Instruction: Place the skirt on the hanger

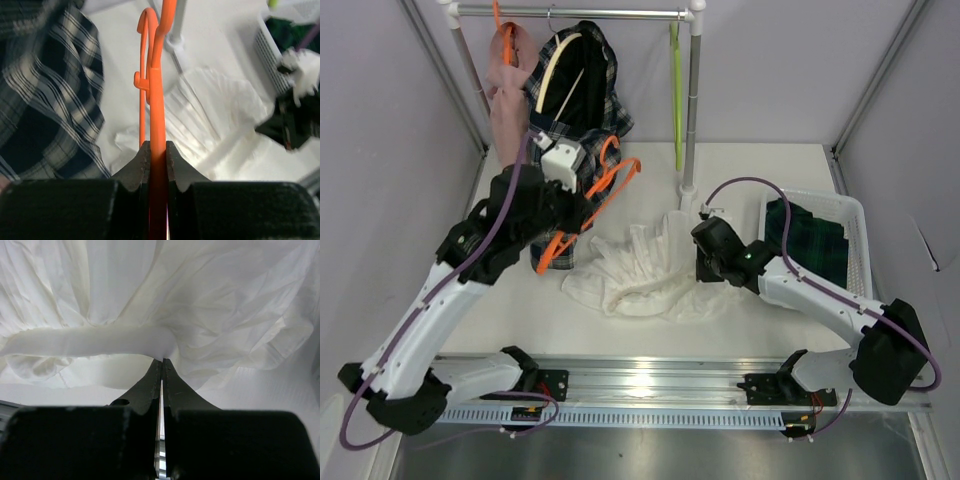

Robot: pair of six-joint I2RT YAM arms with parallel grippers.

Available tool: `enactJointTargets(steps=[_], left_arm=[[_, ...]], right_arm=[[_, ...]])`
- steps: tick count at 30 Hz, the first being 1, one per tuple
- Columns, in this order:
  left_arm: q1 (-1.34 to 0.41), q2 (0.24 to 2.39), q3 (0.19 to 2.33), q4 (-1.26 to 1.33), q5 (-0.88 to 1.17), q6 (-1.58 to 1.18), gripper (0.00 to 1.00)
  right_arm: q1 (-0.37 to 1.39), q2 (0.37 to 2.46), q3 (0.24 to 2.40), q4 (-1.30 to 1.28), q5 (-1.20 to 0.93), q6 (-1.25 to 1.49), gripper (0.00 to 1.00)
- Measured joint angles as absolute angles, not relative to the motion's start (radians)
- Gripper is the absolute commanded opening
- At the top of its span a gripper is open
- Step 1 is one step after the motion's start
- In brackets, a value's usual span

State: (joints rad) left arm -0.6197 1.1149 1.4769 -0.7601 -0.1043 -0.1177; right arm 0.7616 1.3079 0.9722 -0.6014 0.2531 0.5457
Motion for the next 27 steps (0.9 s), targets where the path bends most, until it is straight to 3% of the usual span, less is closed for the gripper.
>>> enactJointTargets(steps=[12,27], left_arm=[[-0.629,0.712,1.295,-0.904,0.191,-0.142,0.0],[-0.644,0.675,1.086,-0.907,0.445,-0.186,0.0]], right_arm=[[0.752,1.359,1.06,-0.641,0.255,0.541,0.0],[0.717,1.386,1.106,-0.684,0.253,0.538,0.0]])
